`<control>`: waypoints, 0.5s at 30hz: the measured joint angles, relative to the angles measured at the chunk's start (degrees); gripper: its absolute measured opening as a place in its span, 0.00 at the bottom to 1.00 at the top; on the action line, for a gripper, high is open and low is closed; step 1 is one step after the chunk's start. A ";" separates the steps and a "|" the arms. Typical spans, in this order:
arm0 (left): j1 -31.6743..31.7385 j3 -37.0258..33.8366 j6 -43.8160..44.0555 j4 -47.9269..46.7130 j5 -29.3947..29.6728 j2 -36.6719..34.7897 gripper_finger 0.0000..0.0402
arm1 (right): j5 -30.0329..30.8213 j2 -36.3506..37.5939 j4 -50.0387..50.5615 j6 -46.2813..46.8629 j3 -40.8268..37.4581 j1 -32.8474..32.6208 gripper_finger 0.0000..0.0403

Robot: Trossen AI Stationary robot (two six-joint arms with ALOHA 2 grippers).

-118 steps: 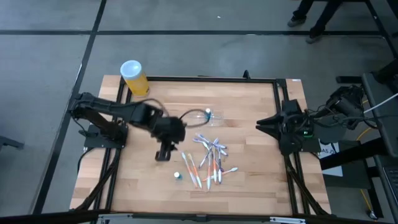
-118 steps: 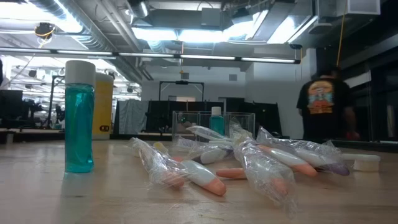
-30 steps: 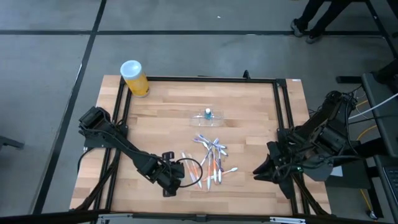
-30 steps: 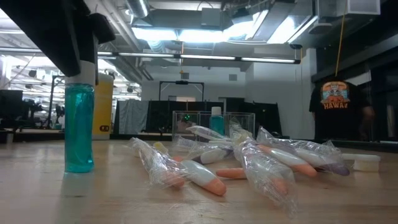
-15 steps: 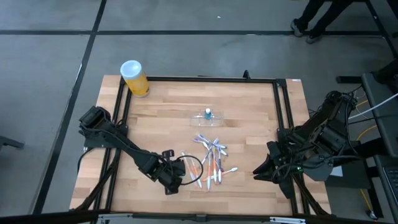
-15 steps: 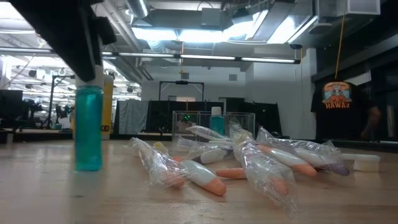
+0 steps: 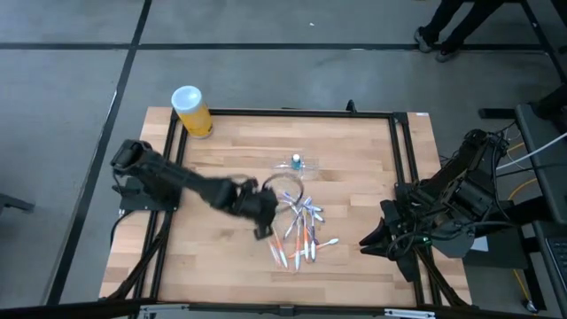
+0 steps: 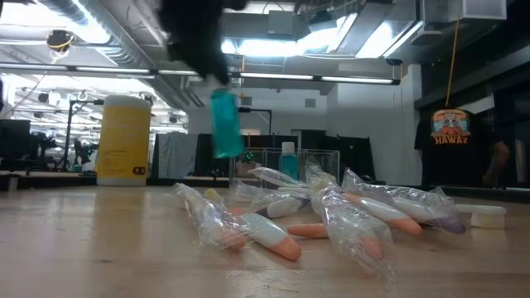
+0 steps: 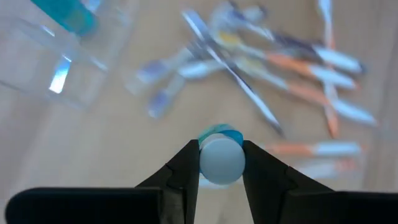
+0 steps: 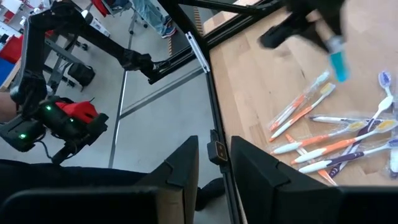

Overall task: Pick & Place toothbrushing station
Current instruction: Put the mouthwash into the transparent organizer

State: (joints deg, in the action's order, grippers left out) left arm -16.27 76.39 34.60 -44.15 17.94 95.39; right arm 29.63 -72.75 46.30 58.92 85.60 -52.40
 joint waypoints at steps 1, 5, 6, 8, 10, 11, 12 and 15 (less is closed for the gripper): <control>1.89 1.31 -1.62 -0.84 -0.45 0.00 0.23 | 0.21 0.00 -0.02 -0.02 0.00 0.00 0.24; 9.15 7.13 -8.32 -3.76 -2.73 0.15 0.23 | 1.05 0.00 0.00 -0.20 0.00 0.00 0.24; 10.83 8.53 -9.57 -4.79 -3.20 0.15 0.23 | 1.15 0.00 -0.01 -0.19 0.00 0.00 0.24; 14.36 11.42 -11.36 -5.73 -5.20 0.17 0.23 | 1.47 0.00 0.00 -0.20 0.00 0.00 0.24; 17.97 13.99 -12.21 -7.44 -8.18 0.17 0.23 | 1.61 0.00 -0.02 -0.19 0.00 0.00 0.24; 19.70 15.02 -12.74 -7.92 -10.03 0.19 0.23 | 2.07 0.00 0.00 -0.19 0.00 0.00 0.24; 21.19 15.96 -13.47 -7.97 -11.50 0.38 0.23 | 2.38 0.00 0.00 -0.20 0.00 0.00 0.24; 24.37 17.89 -16.63 -8.60 -14.28 0.79 0.23 | 3.02 0.13 0.00 -0.26 0.00 0.00 0.24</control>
State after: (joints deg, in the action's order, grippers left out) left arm 8.10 94.28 17.96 -52.75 3.66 96.18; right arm 32.65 -72.62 46.30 58.66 85.60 -52.40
